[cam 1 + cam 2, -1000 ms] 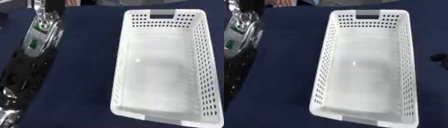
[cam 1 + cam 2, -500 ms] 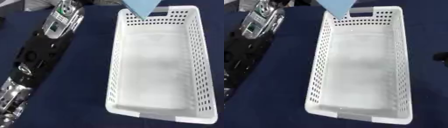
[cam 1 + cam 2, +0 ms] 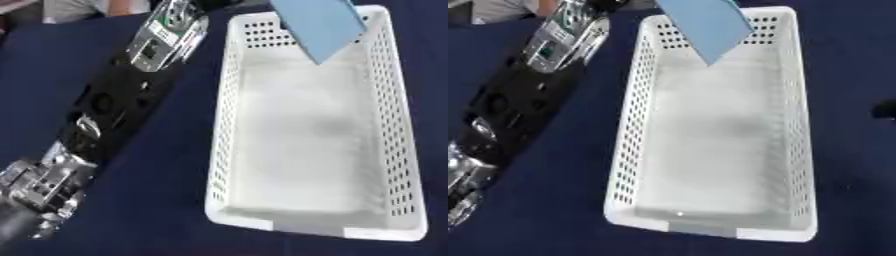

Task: Pick up objects on the table and place them in the box.

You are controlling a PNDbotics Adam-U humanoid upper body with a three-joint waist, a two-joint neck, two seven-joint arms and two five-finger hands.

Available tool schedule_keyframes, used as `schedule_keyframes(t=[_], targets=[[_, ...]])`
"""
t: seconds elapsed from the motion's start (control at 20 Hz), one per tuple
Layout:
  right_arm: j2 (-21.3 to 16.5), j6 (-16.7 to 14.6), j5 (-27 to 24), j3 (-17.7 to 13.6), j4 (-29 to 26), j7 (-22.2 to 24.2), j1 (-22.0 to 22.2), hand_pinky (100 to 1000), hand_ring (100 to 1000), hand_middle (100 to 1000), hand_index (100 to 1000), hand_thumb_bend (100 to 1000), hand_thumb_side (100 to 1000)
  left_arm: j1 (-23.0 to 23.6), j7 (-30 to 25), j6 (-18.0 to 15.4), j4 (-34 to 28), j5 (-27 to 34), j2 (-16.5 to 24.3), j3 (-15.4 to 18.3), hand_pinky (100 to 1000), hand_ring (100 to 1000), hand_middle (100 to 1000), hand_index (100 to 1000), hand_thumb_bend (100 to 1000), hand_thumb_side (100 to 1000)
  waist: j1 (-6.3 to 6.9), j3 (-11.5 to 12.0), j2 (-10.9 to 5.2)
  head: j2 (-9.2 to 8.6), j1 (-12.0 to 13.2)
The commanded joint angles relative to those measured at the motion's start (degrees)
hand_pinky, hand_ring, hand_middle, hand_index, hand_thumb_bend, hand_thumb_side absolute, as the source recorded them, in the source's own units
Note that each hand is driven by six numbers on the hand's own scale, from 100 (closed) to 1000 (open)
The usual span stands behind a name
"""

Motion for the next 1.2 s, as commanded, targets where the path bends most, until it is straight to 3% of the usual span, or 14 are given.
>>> schedule_keyframes(t=[0.05, 0.1, 0.15, 0.2, 0.3, 0.35, 0.4, 0.45, 0.5, 0.75, 0.8, 0.95, 1.05, 1.2], targets=[[-1.17, 0.57, -0.26, -0.90, -0.77, 0.05, -0.38, 886, 780, 845, 1000, 100, 776, -1.03, -4.91, -2.36, -2.35, -0.74, 1.24, -0.85, 100, 327, 281, 383, 100, 343, -0.31, 0.14, -1.35, 0.25, 0.79], [-1.19, 0.67, -0.18, -1.12, -0.77, 0.05, -0.21, 887, 780, 848, 1000, 100, 771, -0.96, -6.56, -3.42, -2.68, -0.94, 1.50, -0.81, 184, 454, 412, 529, 100, 507, -0.33, 0.22, -1.37, 0.34, 0.82], [-1.18, 0.78, -0.15, -1.37, -0.77, 0.05, -0.05, 887, 780, 848, 1000, 100, 770, -0.86, -8.01, -4.61, -2.86, -1.39, 1.73, -0.64, 180, 453, 411, 527, 100, 496, -0.36, 0.29, -1.38, 0.42, 0.84], [-1.15, 0.90, -0.25, -1.60, -0.77, 0.05, 0.11, 885, 779, 847, 1000, 100, 795, -0.82, -9.17, -5.77, -2.91, -1.99, 1.92, -0.44, 248, 484, 452, 572, 294, 582, -0.40, 0.34, -1.41, 0.50, 0.89], [-1.13, 1.24, -0.72, -2.01, -0.77, 0.05, 0.31, 885, 779, 847, 1000, 100, 811, -0.81, -11.06, -8.26, -2.87, -4.08, 2.23, -0.14, 429, 638, 594, 731, 412, 648, -0.48, 0.40, -1.45, 0.63, 0.98], [-1.14, 1.39, -0.96, -2.17, -0.77, 0.05, 0.38, 885, 779, 847, 1000, 100, 810, -0.82, -12.22, -9.48, -2.85, -5.60, 2.35, -0.11, 403, 612, 571, 708, 409, 635, -0.51, 0.43, -1.48, 0.69, 1.01], [-1.15, 1.51, -1.13, -2.29, -0.77, 0.05, 0.43, 886, 778, 847, 1000, 100, 811, -0.86, -13.24, -10.56, -2.81, -7.09, 2.46, -0.03, 705, 863, 810, 920, 410, 732, -0.54, 0.46, -1.51, 0.73, 1.04], [-1.17, 1.60, -1.26, -2.39, -0.77, 0.05, 0.48, 886, 779, 847, 1000, 100, 811, -0.87, -14.21, -11.65, -2.76, -8.78, 2.53, 0.13, 654, 828, 776, 890, 415, 716, -0.56, 0.50, -1.54, 0.76, 1.06], [-1.19, 1.67, -1.35, -2.47, -0.77, 0.05, 0.51, 886, 778, 847, 1000, 100, 812, -0.86, -14.79, -12.51, -2.63, -10.17, 2.58, 0.32, 826, 950, 895, 995, 384, 779, -0.57, 0.54, -1.56, 0.79, 1.06], [-1.29, 1.74, -1.39, -2.74, -0.77, 0.05, 0.71, 888, 780, 847, 1000, 100, 809, -0.89, -13.68, -14.93, -1.62, -15.50, 2.86, 1.33, 855, 968, 933, 1000, 222, 906, -0.55, 0.76, -1.50, 1.09, 1.28], [-1.30, 1.72, -1.36, -2.78, -0.77, 0.05, 0.75, 888, 780, 848, 1000, 100, 807, -0.92, -12.80, -15.14, -1.48, -16.13, 2.97, 1.50, 746, 868, 848, 961, 100, 842, -0.55, 0.81, -1.50, 1.12, 1.38], [-1.46, 1.66, -1.15, -2.96, -0.77, 0.05, 1.06, 888, 781, 848, 1000, 100, 802, -1.75, -2.70, -18.00, -2.74, -18.10, 5.43, 4.19, 100, 265, 248, 354, 190, 163, -0.52, 1.28, -1.54, 1.43, 1.39], [-1.59, 1.56, -0.89, -2.98, -0.77, 0.05, 1.29, 888, 782, 848, 1000, 100, 798, -2.15, 5.60, -21.25, -4.38, -20.09, 7.28, 5.39, 100, 100, 100, 100, 450, 100, -0.50, 1.60, -1.55, 1.53, 1.21], [-1.66, 1.22, -0.58, -2.93, -0.77, 0.05, 1.44, 885, 782, 848, 1000, 100, 791, -2.16, 18.59, -21.83, -5.80, -25.17, 8.31, 6.26, 100, 100, 100, 100, 328, 100, -0.57, 1.79, -1.49, 1.56, 1.19]])
